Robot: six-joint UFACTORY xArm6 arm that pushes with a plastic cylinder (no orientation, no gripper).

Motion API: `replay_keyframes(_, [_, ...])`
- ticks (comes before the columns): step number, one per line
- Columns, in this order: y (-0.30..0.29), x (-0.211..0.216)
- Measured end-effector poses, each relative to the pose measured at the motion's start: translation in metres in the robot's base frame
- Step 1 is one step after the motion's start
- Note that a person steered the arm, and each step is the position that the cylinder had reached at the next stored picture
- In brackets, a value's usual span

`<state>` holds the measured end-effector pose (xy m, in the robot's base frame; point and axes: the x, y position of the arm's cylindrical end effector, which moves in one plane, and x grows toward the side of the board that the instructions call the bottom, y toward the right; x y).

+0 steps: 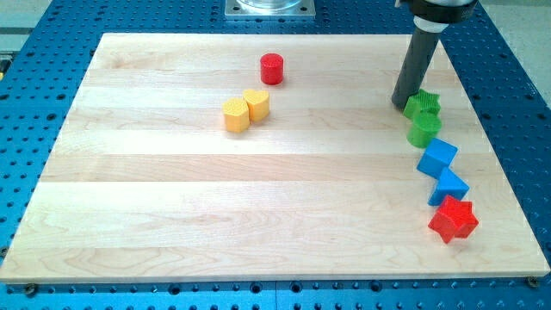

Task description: Slide the red circle to the top side of the vertical line of blocks

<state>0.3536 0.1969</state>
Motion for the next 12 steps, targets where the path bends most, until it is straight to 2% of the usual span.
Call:
replay_keyframes(2, [-0.063, -0.012])
replay_keyframes(3, [-0.094, 0.003])
replay_keyframes(4, [-0.132, 0.036])
replay_keyframes(5, [-0.171, 0.022])
replay_keyframes(7, [-0.233, -0.041])
replay_keyframes(8, [-0.245, -0.058])
replay_keyframes(9, [-0.224, -0.057])
replay_keyframes(10, [-0.14, -0.041])
replay_keyframes(12, [-0.119, -0.035])
